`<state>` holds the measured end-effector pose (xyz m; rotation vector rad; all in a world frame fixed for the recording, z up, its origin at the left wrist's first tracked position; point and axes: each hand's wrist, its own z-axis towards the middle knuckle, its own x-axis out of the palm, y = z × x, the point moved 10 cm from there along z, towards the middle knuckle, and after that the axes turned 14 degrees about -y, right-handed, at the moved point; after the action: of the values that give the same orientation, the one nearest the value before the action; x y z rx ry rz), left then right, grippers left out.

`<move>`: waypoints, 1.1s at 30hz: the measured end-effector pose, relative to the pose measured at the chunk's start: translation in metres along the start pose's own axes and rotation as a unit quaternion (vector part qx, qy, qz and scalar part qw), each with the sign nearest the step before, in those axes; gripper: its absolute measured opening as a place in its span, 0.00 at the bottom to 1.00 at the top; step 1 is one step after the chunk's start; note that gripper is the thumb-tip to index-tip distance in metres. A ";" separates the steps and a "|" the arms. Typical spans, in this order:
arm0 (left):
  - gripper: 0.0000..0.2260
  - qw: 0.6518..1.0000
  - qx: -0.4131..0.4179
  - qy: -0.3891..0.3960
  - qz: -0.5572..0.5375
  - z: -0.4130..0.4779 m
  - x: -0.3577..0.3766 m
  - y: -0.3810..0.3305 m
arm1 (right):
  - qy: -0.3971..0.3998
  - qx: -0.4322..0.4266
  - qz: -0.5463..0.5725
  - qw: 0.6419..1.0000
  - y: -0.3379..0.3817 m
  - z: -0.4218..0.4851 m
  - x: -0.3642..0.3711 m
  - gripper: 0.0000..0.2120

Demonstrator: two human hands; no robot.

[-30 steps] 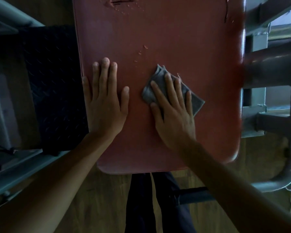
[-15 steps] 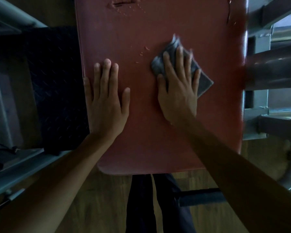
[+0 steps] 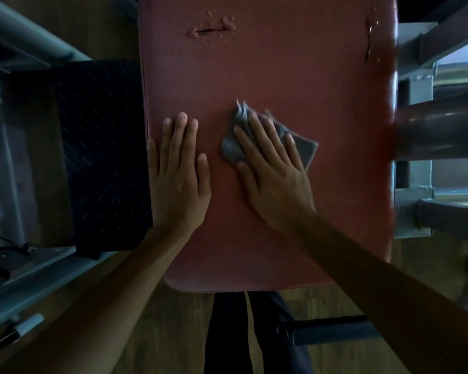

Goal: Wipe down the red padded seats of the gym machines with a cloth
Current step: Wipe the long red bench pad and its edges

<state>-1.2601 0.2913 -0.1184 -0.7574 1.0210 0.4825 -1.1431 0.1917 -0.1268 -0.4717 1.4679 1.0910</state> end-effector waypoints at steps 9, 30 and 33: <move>0.24 1.000 -0.005 -0.001 0.011 -0.002 0.001 0.002 | -0.023 0.035 0.004 0.999 0.013 0.032 0.010 0.25; 0.23 0.997 0.057 0.032 0.043 0.026 0.019 -0.043 | -0.034 0.186 -0.078 0.979 -0.089 -0.056 -0.031 0.26; 0.23 0.990 0.130 0.044 0.033 0.035 0.042 -0.085 | -0.047 0.258 -0.065 0.963 -0.112 -0.050 -0.036 0.27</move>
<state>-1.1636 0.2624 -0.1162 -0.5171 1.1688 0.3660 -1.0724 0.0858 -0.1396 -0.1407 1.5416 0.5832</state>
